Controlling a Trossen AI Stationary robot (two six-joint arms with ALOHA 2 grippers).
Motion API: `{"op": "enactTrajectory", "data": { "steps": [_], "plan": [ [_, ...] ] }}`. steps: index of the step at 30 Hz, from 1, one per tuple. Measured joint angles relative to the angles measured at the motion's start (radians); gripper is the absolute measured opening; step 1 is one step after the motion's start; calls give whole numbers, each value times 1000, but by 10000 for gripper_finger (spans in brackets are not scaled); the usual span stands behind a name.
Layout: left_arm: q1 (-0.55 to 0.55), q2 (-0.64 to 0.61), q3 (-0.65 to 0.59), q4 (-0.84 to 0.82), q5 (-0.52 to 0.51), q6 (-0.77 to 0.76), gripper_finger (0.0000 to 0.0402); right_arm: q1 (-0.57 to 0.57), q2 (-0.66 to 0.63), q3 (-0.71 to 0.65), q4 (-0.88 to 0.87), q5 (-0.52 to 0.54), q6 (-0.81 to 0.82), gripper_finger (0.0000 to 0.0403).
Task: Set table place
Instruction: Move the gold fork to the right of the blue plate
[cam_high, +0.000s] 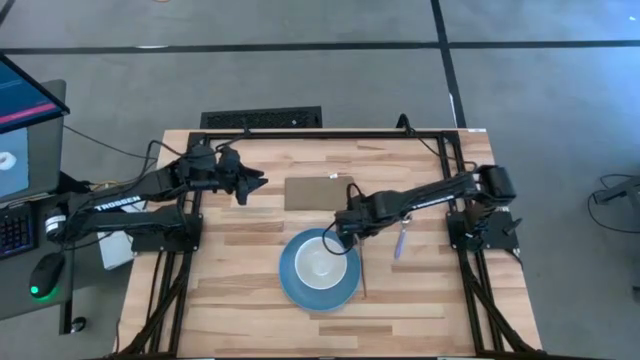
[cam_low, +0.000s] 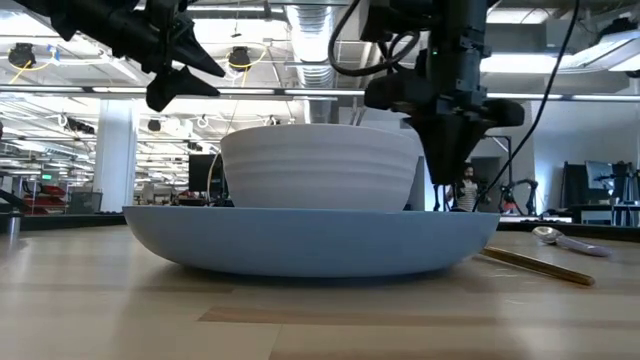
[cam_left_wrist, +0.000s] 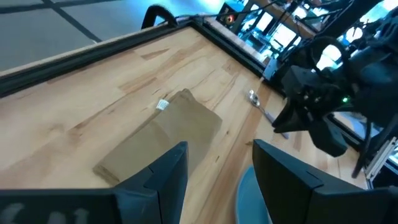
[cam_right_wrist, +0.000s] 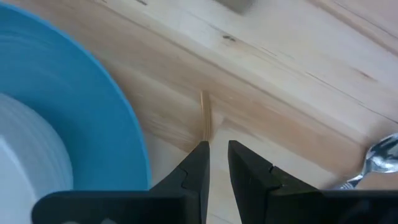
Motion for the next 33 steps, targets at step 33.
{"op": "enactTrajectory", "data": {
  "steps": [33],
  "plan": [
    [0,5,-1,-1,0,26,169,26,24,11,29,35,42,180]
  ]
}}
